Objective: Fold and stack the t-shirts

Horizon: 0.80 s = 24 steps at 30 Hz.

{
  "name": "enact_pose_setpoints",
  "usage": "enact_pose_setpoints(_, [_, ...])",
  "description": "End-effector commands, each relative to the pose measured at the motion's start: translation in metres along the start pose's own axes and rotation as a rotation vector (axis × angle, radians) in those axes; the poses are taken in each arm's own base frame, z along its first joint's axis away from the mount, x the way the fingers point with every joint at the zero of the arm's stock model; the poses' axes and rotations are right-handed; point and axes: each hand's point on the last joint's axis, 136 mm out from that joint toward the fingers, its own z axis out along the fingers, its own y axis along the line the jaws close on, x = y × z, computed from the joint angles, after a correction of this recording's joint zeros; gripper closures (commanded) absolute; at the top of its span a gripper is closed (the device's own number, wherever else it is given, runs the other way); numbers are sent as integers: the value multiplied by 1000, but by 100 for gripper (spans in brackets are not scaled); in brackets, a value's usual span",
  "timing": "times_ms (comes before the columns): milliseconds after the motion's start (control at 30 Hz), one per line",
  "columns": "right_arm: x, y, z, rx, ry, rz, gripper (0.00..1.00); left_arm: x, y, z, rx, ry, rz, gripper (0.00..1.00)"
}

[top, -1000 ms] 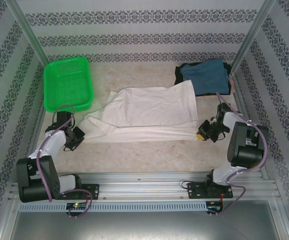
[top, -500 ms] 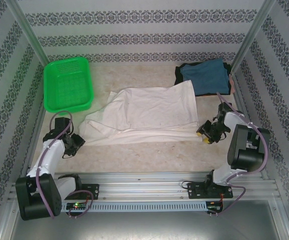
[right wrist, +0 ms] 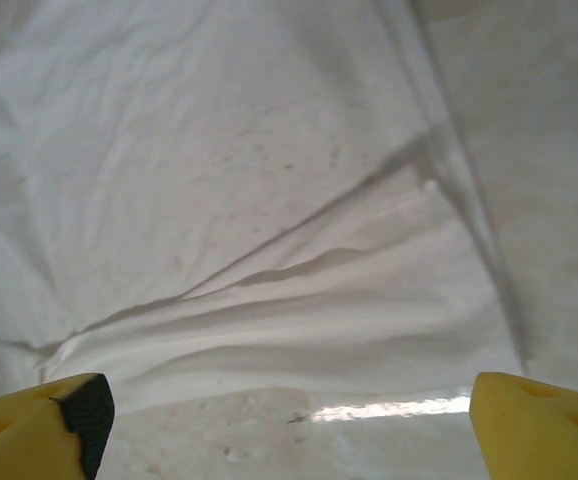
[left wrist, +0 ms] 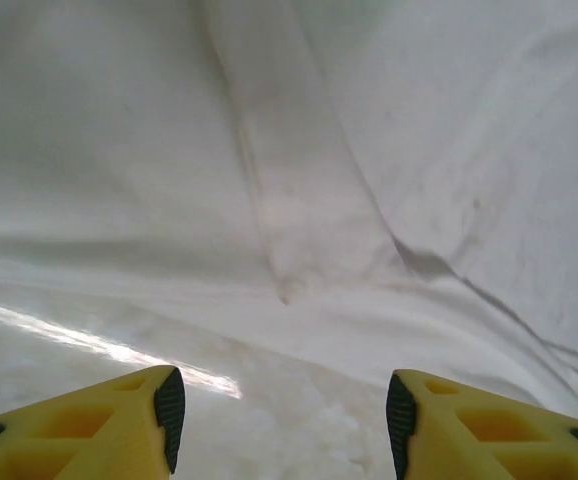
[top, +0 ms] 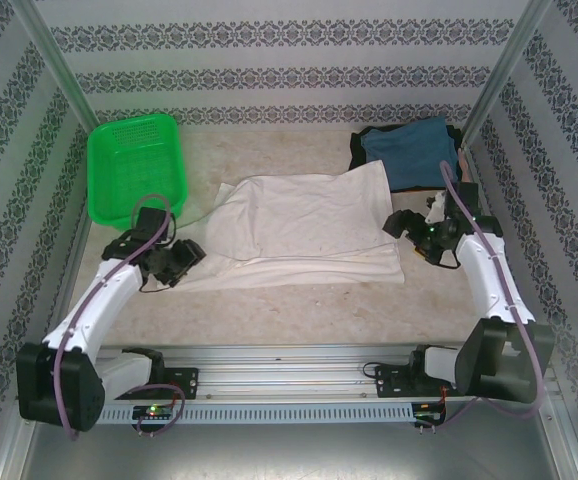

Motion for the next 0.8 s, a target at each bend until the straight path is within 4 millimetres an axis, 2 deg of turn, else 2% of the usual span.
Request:
enact_pose_setpoints(0, [6, 27, -4, -103, 6, -96, 6, 17, -15, 21, 85, 75, -111, 44])
enact_pose_setpoints(233, [11, 53, -5, -211, -3, -155, 2, 15, -23, 51, 145, 64, -219, 50])
enact_pose_setpoints(467, [12, 56, -3, -215, 4, -165, 2, 6, -21, 69, 118, 39, -254, 58])
enact_pose_setpoints(767, [8, 59, -5, -213, 7, -170, 2, 18, -3, 69, 54, 74, -280, 60])
